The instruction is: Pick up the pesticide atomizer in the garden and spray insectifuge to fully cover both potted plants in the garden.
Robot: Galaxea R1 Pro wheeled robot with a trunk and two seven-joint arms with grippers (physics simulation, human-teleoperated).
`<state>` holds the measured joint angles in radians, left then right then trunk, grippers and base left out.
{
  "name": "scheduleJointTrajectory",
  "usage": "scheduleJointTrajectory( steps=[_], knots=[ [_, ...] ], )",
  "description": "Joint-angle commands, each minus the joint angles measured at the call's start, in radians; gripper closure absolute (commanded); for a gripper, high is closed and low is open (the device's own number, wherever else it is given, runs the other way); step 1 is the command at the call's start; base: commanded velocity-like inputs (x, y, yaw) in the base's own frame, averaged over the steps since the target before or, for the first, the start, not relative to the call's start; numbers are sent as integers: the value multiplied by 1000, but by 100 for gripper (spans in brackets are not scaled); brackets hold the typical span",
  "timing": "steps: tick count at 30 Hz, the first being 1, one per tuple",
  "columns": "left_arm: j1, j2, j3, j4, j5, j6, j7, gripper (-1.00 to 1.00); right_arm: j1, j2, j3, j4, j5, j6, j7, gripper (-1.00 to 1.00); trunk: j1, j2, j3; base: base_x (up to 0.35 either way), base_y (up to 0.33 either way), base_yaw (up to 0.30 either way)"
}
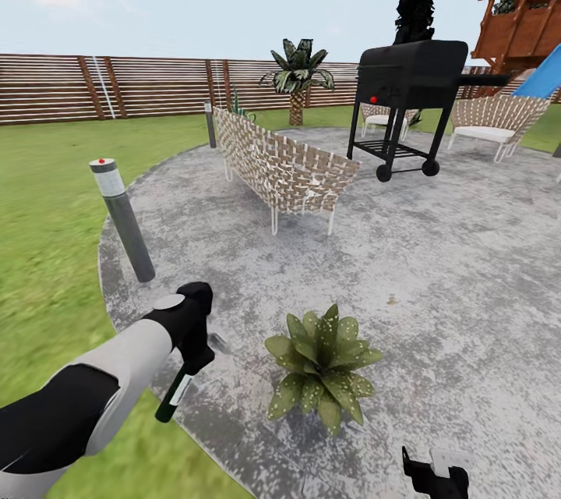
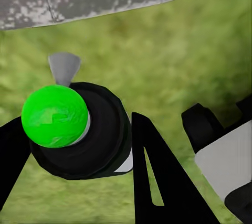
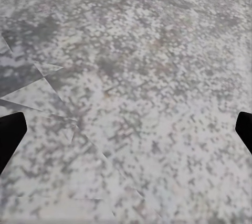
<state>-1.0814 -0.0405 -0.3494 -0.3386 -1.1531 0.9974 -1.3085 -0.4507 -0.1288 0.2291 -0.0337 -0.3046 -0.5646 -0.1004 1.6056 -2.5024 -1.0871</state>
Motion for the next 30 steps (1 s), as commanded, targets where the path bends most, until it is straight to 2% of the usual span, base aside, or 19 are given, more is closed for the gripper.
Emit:
scheduleJointTrajectory(
  steps=[1, 7, 14, 23, 30],
  knots=[
    [0, 0, 2, -2, -8, 9, -7, 100, 0, 0, 9, 0, -4, -1, -5, -100, 0, 0, -1, 0, 0, 0],
    [0, -11, 3, -3, -7, 11, -5, 100, 0, 0, 9, 0, -4, -1, -5, -100, 0, 0, -1, 0, 42, 0],
    [0, -12, 6, -4, -8, 13, -6, 100, 0, 0, 9, 0, -4, -1, -5, -100, 0, 0, -1, 0, 275, -13],
    [0, -12, 6, -2, -7, 14, -7, 100, 0, 0, 9, 0, -4, -1, -5, -100, 0, 0, -1, 0, 287, -236],
    [0, -12, 6, -2, -8, 14, -5, 100, 0, 0, 9, 0, -4, -1, -5, -100, 0, 0, -1, 0, 54, -262]
  ],
)
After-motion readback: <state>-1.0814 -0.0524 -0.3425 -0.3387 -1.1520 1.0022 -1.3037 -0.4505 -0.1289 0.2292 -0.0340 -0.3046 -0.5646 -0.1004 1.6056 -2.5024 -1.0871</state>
